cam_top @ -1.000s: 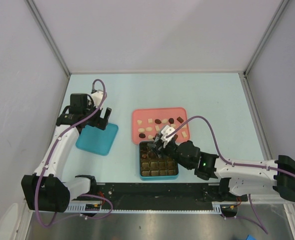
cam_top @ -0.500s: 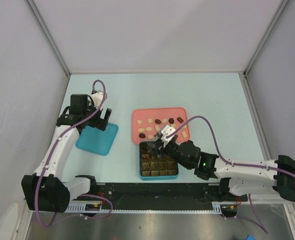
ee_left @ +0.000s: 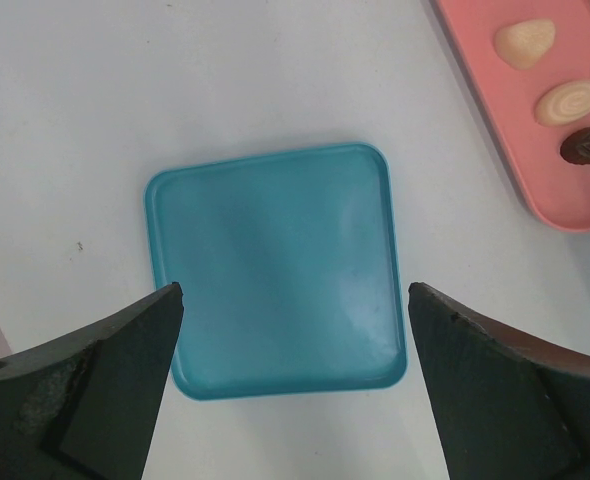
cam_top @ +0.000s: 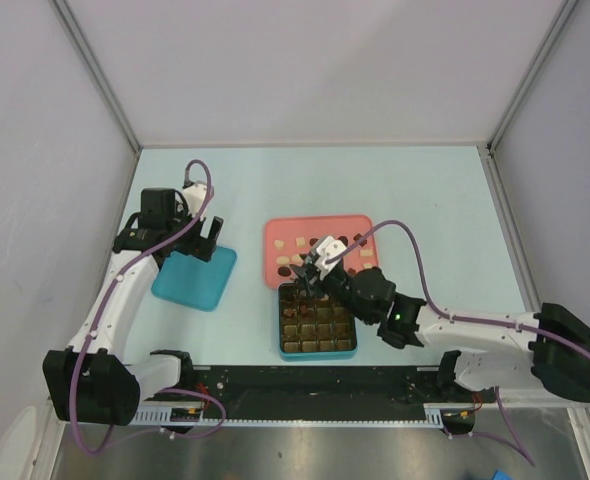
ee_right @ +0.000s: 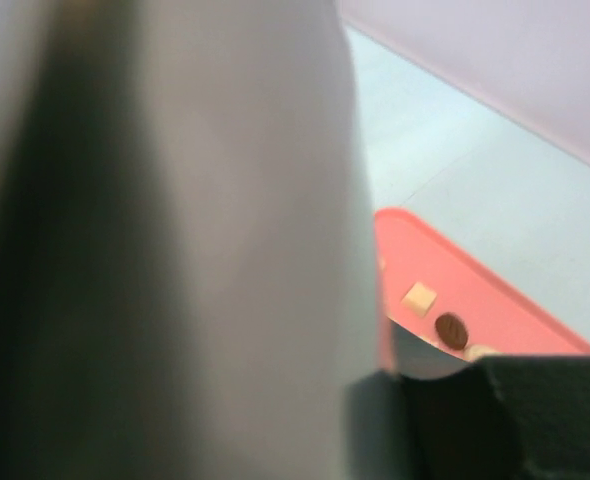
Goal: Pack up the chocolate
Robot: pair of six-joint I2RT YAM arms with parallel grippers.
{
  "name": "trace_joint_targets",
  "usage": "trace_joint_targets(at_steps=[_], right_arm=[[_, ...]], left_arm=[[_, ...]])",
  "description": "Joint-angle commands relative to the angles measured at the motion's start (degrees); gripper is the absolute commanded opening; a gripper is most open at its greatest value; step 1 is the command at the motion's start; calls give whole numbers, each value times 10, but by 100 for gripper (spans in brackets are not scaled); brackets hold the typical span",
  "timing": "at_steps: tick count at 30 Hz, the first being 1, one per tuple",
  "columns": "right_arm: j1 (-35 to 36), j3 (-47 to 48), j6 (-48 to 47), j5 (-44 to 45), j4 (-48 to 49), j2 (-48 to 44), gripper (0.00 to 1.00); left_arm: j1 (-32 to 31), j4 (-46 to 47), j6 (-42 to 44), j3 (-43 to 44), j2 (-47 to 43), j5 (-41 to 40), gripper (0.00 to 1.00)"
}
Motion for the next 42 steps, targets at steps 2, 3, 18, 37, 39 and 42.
trace_joint_targets(at_steps=[2, 3, 18, 37, 39, 42], right_arm=[[-77, 79, -29, -68, 127, 67, 36], [-87, 88, -29, -75, 138, 97, 36], [-192, 253, 15, -176, 203, 349, 47], [-211, 262, 47, -198, 193, 418, 52], [-212, 262, 49, -199, 188, 420, 50], [-214, 262, 54, -200, 182, 422, 47]], left_arm=[[3, 6, 1, 3, -20, -1, 100], [3, 6, 0, 2, -20, -2, 100], [3, 12, -1, 10, -11, -1, 100], [3, 25, 4, -3, -5, -8, 100], [3, 26, 4, -6, -6, -12, 100], [3, 29, 6, -9, -6, -14, 100]])
